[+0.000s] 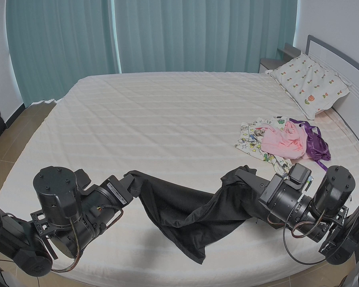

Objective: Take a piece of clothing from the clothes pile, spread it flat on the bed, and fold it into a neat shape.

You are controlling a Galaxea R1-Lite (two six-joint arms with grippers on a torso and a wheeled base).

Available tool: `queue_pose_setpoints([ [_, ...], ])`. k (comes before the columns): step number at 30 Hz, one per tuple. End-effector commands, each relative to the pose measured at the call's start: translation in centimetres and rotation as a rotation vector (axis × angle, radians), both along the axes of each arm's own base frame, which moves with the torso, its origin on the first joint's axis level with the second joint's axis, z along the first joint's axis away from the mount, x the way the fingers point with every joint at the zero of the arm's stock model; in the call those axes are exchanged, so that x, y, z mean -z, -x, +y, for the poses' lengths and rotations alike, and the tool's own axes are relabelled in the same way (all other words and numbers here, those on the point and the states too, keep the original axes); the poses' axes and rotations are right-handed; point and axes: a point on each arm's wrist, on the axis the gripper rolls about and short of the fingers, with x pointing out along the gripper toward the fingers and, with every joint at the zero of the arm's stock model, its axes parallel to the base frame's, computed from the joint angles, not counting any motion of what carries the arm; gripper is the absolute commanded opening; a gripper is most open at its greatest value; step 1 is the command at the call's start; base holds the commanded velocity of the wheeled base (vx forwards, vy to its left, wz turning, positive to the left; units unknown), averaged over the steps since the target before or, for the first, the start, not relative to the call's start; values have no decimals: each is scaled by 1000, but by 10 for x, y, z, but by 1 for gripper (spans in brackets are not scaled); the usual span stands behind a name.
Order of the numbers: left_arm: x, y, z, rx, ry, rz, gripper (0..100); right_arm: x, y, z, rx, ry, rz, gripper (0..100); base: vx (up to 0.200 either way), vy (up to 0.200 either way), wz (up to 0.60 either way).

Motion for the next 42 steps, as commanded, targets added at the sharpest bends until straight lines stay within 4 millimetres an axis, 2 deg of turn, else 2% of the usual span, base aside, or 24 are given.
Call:
queue_pose_setpoints([
  [1, 3, 0, 0, -1, -4, 7, 0, 0, -1, -1, 3, -6, -5, 0, 0, 200, 0],
  [10, 4, 0, 0, 0, -4, 12, 0, 1, -2, -2, 9, 0, 0, 0, 0, 0, 0],
  [19, 3, 4, -1, 14, -2, 10, 0, 3, 3, -6, 0, 9, 12, 0, -200, 0, 0],
  [28, -3, 16, -7, 63, 4, -10, 0, -7, 17, -13, -32, 33, -50, 0, -200, 0, 0],
  [33, -20, 34, -10, 119, 42, -63, 0, -22, 34, -19, -84, 13, -116, 0, -200, 0, 0],
  [35, -25, 38, -8, 127, 53, -74, 0, -33, 51, -20, -134, 1, -165, 0, -200, 0, 0],
  [37, -28, 40, -7, 127, 61, -82, 0, -37, 55, -21, -143, -9, -186, 0, -200, 0, 0],
  [39, -40, 46, -1, 128, 84, -108, 0, -51, 66, -27, -166, -47, -244, 0, -200, 0, 0],
  [40, -40, 46, -1, 128, 84, -108, 0, -51, 66, -27, -166, -47, -244, 0, -200, 0, 0],
  [42, -56, 52, 6, 130, 108, -146, 0, -66, 74, -37, -181, -77, -295, 0, -200, 0, 0],
])
